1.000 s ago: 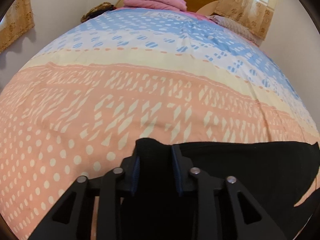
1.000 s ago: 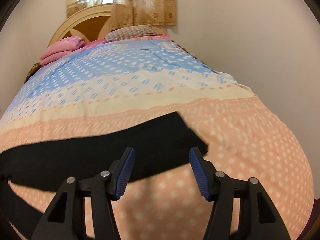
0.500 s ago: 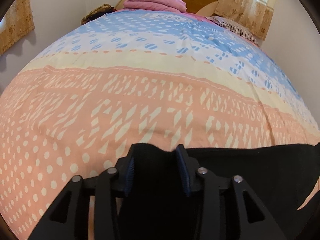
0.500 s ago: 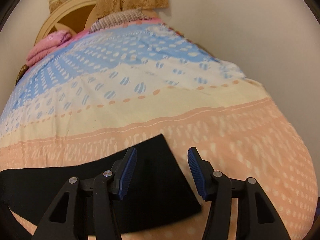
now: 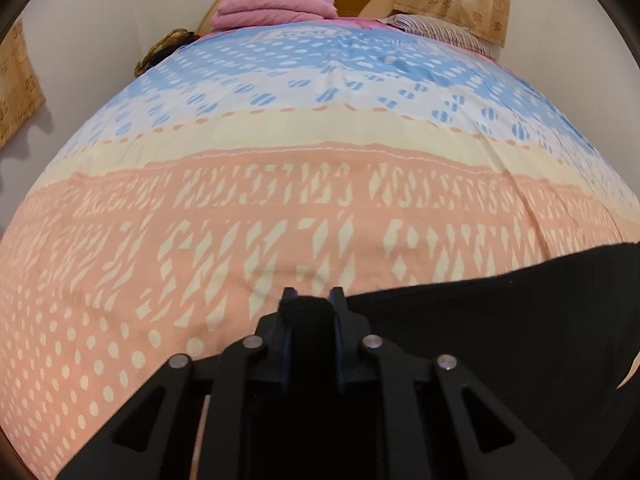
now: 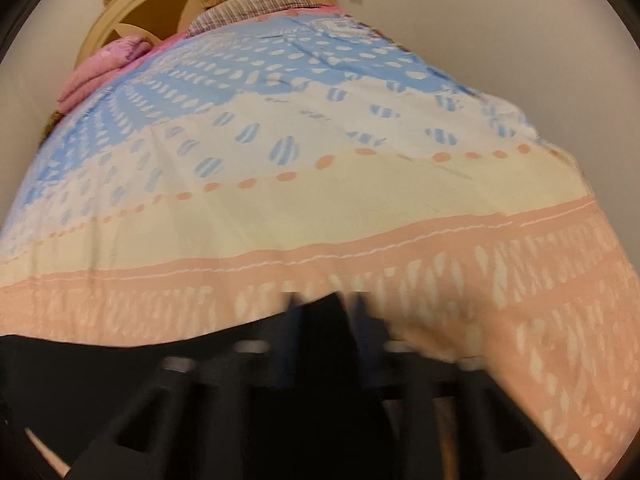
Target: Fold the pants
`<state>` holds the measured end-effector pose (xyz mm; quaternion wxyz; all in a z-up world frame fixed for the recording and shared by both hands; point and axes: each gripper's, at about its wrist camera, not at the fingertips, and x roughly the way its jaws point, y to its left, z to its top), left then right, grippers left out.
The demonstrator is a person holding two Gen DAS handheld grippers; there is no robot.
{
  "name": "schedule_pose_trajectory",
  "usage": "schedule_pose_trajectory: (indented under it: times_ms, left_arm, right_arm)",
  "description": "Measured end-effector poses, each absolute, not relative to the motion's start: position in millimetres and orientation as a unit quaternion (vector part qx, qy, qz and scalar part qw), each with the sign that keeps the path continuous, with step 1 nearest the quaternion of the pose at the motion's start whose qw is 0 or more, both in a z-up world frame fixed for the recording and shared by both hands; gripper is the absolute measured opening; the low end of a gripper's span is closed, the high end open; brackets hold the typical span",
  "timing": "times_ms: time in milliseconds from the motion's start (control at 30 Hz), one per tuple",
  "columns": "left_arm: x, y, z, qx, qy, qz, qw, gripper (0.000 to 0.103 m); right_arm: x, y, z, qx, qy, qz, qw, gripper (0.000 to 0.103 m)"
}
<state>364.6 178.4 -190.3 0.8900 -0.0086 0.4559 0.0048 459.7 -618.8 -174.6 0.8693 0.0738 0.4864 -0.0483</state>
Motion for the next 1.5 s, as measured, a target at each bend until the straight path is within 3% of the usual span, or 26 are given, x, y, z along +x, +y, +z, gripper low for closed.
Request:
schedule_pose_trajectory:
  times_ms: [867, 1500]
  left_arm:
    - [325.5, 198.5, -141.1, -0.084, 0.369, -0.006, 0.926, 0.016]
    - [275.1, 210.4, -117.3, -0.115, 0.306, -0.036, 0.945, 0.016]
  right_arm:
    - [354.0, -619.8, -86.8, 0.079, 0.352, -0.019, 0.932, 0.005]
    - [257.8, -639.3, -82.1, 0.132, 0.299, 0.000, 0.945, 0.005]
